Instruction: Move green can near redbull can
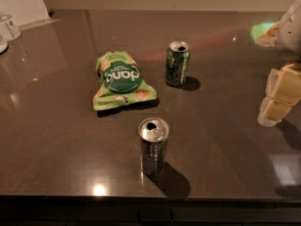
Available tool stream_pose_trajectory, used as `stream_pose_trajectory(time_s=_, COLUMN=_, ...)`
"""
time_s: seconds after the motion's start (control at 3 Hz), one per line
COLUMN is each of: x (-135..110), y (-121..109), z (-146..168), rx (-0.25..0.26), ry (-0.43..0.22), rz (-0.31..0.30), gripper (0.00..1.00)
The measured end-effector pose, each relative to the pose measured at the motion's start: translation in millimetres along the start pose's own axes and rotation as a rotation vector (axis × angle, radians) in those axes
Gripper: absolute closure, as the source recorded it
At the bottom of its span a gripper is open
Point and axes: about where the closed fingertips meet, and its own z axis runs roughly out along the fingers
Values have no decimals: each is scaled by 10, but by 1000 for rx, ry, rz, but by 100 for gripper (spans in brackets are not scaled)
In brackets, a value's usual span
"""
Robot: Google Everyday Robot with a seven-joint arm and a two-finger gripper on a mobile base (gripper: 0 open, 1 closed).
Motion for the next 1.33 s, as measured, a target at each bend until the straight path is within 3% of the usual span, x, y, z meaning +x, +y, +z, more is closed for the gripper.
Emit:
stream_pose_trajectory(time_s=0.33, x=0, y=0, z=0, rx=0, ry=0, rz=0, gripper=0)
stream_pose_trajectory(time_s=0.67, x=-51, y=-188, z=67, rx=8, ry=-71, rz=76, gripper=0)
stream_pose_trajectory(time_s=1.33, x=-304, y=-834, z=289, rx=50, ry=-225, rz=212, gripper=0)
